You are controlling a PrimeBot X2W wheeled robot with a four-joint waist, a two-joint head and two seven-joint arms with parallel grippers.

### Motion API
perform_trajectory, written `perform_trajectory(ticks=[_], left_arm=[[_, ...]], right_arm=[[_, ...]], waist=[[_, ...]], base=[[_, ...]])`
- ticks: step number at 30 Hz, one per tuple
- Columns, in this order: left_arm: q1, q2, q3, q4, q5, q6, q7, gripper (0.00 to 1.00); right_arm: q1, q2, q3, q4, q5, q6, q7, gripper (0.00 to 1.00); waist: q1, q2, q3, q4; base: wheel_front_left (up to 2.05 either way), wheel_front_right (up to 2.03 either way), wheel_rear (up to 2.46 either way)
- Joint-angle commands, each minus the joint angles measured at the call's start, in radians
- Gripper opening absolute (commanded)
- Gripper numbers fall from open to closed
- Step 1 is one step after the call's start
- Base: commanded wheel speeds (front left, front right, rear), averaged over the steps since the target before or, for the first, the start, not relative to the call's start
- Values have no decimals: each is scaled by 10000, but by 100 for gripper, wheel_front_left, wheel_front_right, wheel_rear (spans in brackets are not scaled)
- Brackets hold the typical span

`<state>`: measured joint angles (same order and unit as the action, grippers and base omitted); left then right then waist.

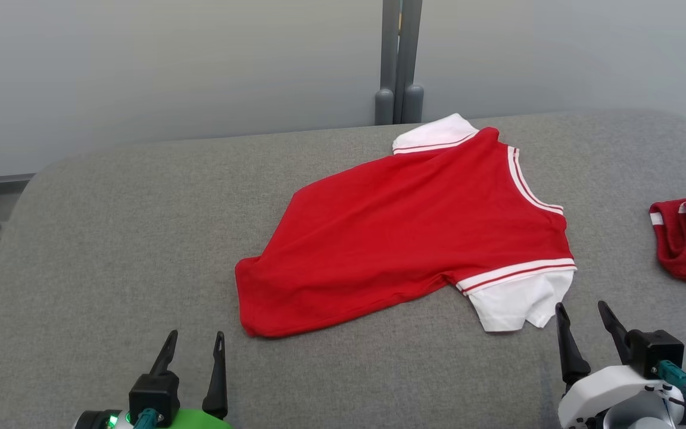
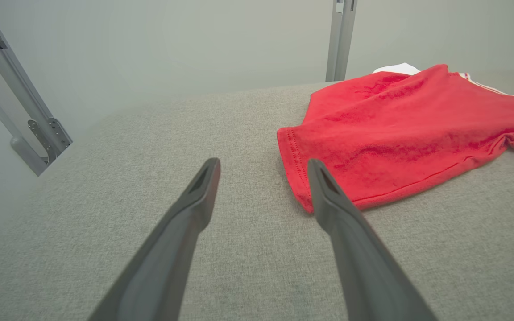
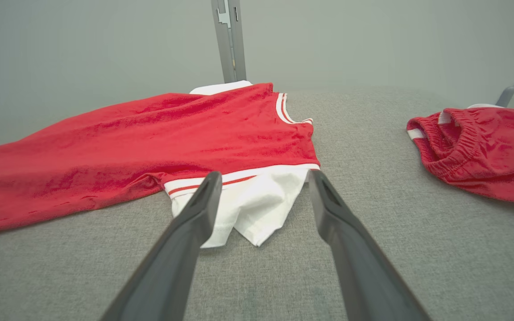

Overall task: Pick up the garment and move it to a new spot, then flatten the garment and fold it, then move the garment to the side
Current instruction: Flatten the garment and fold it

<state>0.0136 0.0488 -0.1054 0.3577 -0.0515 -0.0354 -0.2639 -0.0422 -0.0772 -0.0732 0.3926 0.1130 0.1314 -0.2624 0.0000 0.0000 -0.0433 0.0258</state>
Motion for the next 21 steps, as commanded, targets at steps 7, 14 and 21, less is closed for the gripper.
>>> perform_trajectory(ticks=[7,14,21], left_arm=[[-415,39,-435,72,-280,-26,3,100],[-1055,41,-931,-126,-497,76,1,100],[-1327,41,-1115,-199,-597,109,1,100]], right_arm=[[-357,-135,135,619,75,-15,-28,100],[-1045,-233,71,1249,143,-16,-26,100],[-1426,-258,-126,1655,206,-15,-26,100]], waist=[[0,0,748,-40],[0,0,1837,9],[0,0,2355,120]], base=[[0,0,0],[0,0,0],[0,0,0]])
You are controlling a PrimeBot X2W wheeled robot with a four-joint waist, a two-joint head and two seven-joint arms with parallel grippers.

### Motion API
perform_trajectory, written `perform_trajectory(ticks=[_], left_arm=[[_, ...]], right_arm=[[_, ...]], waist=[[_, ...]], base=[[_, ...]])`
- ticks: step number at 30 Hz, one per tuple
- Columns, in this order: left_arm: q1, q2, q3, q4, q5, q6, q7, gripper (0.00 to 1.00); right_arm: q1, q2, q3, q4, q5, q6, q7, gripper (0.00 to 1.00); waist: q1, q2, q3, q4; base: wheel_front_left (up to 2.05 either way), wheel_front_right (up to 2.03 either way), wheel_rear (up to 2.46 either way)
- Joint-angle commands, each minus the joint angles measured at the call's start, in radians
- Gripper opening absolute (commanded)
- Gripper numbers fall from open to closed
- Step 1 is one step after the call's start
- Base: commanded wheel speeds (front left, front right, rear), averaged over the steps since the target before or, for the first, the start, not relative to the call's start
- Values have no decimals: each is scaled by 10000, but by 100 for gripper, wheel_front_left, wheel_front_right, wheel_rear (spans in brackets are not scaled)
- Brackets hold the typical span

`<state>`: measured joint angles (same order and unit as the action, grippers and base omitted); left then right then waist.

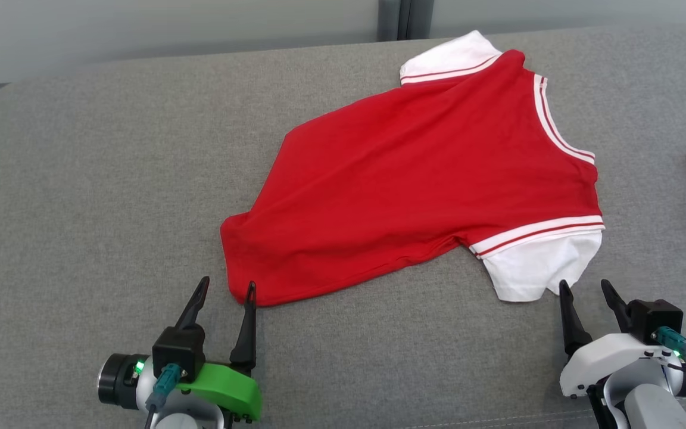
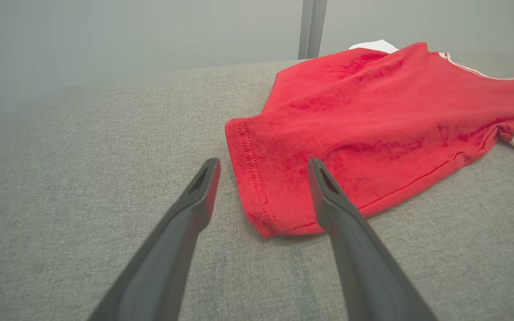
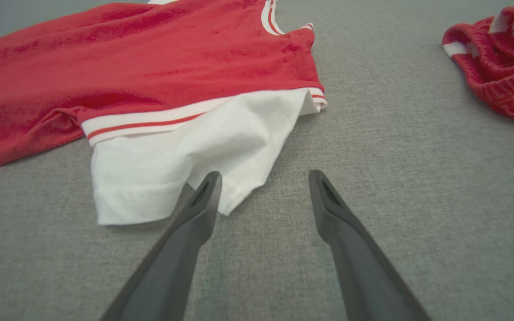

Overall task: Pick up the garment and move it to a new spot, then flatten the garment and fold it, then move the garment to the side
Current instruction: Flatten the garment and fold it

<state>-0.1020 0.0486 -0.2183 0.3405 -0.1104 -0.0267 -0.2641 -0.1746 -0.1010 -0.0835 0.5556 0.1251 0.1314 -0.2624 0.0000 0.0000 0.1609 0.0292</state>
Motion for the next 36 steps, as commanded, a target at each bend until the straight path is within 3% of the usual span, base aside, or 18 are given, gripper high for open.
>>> perform_trajectory(ticks=[1,10,23,36], left_arm=[[-192,42,4,-9,-5,27,3,100],[-533,41,-71,100,7,-55,3,100],[-1220,44,-325,1342,-1356,-690,5,100],[-1479,42,-335,2042,-2164,-863,5,100]], right_arm=[[-174,-3,-35,57,82,-15,-28,100],[-718,99,120,542,235,-16,-25,100],[-846,-129,370,506,301,-18,3,100],[-807,-147,710,181,404,-16,-1,100]], waist=[[0,0,362,101],[0,0,774,292],[0,0,1201,183],[0,0,1256,-84]], base=[[0,0,0],[0,0,0],[0,0,0],[0,0,0]])
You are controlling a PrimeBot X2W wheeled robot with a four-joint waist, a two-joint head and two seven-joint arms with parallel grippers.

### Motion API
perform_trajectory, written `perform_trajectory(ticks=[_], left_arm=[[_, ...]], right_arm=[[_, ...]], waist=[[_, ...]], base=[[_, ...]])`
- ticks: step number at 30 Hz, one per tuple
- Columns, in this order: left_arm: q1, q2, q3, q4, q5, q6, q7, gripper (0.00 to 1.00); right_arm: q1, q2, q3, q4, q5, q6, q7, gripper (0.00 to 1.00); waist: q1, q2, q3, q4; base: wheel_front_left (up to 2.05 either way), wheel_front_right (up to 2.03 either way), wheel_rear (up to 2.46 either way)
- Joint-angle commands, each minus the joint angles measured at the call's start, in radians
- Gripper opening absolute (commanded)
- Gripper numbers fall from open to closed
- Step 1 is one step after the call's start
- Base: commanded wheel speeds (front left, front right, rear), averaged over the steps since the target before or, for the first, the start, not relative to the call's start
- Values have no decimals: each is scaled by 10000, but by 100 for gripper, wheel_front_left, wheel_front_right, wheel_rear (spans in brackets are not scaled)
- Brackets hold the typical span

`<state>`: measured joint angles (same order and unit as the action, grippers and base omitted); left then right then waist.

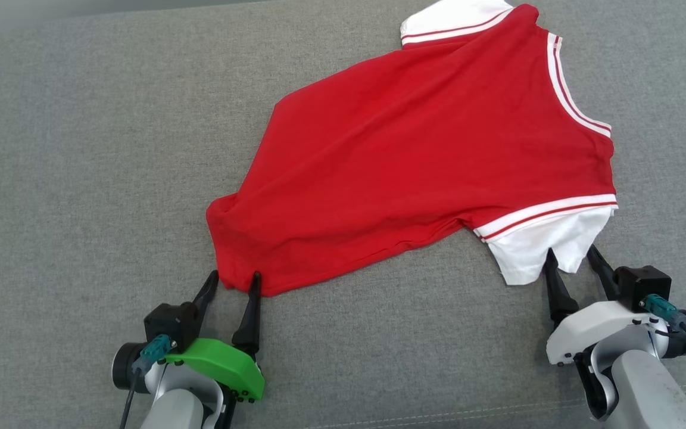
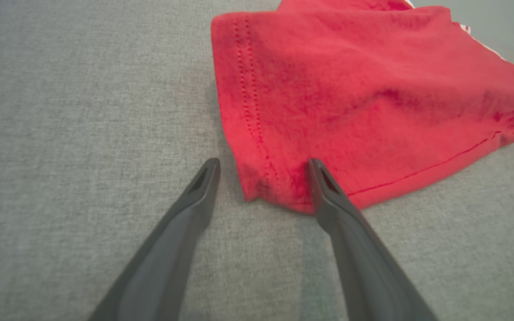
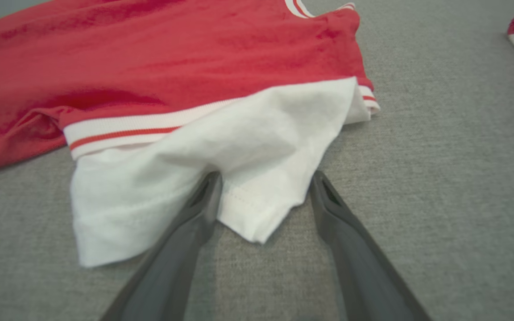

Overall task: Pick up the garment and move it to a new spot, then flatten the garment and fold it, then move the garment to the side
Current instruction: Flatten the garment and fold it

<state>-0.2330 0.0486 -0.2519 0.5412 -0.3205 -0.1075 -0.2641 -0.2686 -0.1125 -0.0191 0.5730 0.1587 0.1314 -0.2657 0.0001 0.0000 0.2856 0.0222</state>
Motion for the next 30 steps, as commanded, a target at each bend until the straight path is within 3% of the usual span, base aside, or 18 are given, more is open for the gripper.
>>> perform_trajectory(ticks=[1,3,4,6,7,22,30], left_arm=[[-199,41,-24,56,-119,-57,5,100],[-220,41,-49,63,-161,-63,5,100],[-229,42,-69,68,-199,-69,5,87],[-226,42,-136,129,-224,-107,5,0],[-205,42,-148,138,-246,-119,5,0],[1349,47,407,104,66,-207,5,0],[1414,151,570,-718,550,-235,5,0]], right_arm=[[134,-46,136,1,83,-16,31,100],[134,-61,198,5,115,-16,31,100],[128,-77,260,19,157,-16,31,91],[128,-79,381,116,231,-16,31,8],[120,-97,421,150,252,-16,31,0],[1141,-259,21,452,661,-16,19,0],[1403,-578,379,-1021,1377,-16,8,0]], waist=[[-1,0,13,-25],[-1,0,15,-33],[-1,0,14,-41],[-1,0,-9,-56],[-1,0,-32,-64],[-1,0,-2001,25],[-1,0,-2783,18]], base=[[0,0,0],[0,0,0],[0,0,0],[0,0,0],[0,0,0],[0,0,0],[0,0,0]])
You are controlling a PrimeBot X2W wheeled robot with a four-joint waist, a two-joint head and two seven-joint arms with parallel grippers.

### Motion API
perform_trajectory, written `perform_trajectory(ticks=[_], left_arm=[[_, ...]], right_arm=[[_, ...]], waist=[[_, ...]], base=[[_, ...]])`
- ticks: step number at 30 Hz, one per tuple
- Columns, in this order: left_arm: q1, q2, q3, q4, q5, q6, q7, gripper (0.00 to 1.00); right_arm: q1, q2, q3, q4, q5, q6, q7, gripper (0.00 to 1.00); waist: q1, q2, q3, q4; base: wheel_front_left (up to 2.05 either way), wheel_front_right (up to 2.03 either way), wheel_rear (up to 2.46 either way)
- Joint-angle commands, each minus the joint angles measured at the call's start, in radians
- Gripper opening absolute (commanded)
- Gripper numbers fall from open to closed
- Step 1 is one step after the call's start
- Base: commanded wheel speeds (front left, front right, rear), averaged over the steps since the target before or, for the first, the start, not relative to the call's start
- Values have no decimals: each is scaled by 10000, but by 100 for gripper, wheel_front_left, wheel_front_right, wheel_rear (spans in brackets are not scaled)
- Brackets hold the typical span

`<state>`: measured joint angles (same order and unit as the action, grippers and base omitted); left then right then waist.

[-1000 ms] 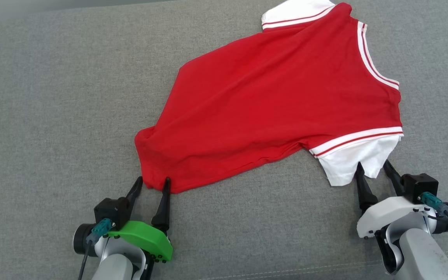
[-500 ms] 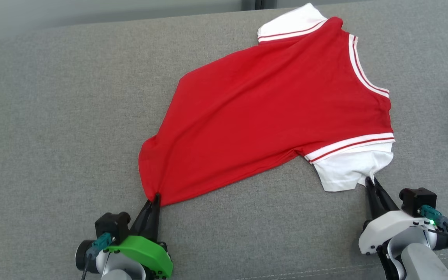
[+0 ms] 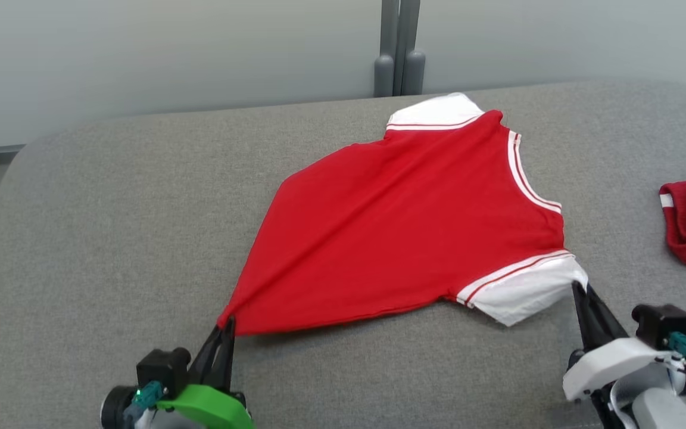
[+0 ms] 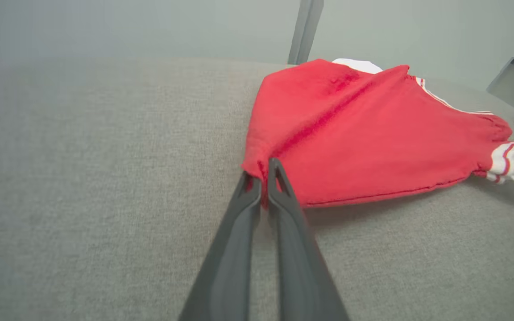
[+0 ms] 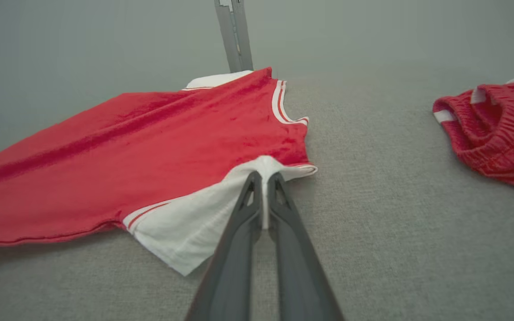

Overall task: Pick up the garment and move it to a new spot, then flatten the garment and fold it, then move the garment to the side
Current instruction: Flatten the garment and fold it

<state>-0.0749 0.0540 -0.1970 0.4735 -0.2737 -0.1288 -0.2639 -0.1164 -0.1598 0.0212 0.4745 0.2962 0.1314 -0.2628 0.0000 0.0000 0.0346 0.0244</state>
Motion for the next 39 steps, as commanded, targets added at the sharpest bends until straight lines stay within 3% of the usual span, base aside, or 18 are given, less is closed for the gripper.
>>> perform_trajectory(ticks=[1,6,11,19,26,28,34,39], left_arm=[[-434,227,-100,-193,121,-22,1,0],[-2213,1110,-800,-219,95,-25,3,0],[-4942,2068,-1706,861,-82,-23,1,0],[-8496,2701,-3090,2491,-587,-14,146,0],[-11733,3047,-3957,3611,-196,-13,211,0],[-12742,3317,-3989,3790,175,136,141,0],[-15033,3490,-3770,3653,967,1146,-18,0],[-15514,3849,-3533,2634,1354,1512,-3,0]], right_arm=[[-344,-243,122,-275,94,-16,-22,0],[-1937,-1024,943,-880,216,-16,-22,0],[-4316,-1613,1915,-124,158,-16,14,0],[-7346,-1862,2752,1275,287,-16,93,0],[-10617,-1791,3146,2482,32,-16,109,0],[-11822,-1716,2945,2848,-66,-16,97,0],[-14416,-1565,1429,3631,-1325,-16,-16,0],[-14896,-1425,176,2530,-2917,-18,-16,0]], waist=[[0,0,-275,-31],[0,0,-105,-183],[0,0,568,-378],[0,0,2283,-559],[0,0,4036,-774],[0,0,4438,-955],[0,0,4733,-1088],[0,0,4633,-1136]], base=[[0,0,0],[0,0,0],[0,0,0],[0,0,0],[0,0,0],[0,0,0],[0,0,0],[0,0,0]])
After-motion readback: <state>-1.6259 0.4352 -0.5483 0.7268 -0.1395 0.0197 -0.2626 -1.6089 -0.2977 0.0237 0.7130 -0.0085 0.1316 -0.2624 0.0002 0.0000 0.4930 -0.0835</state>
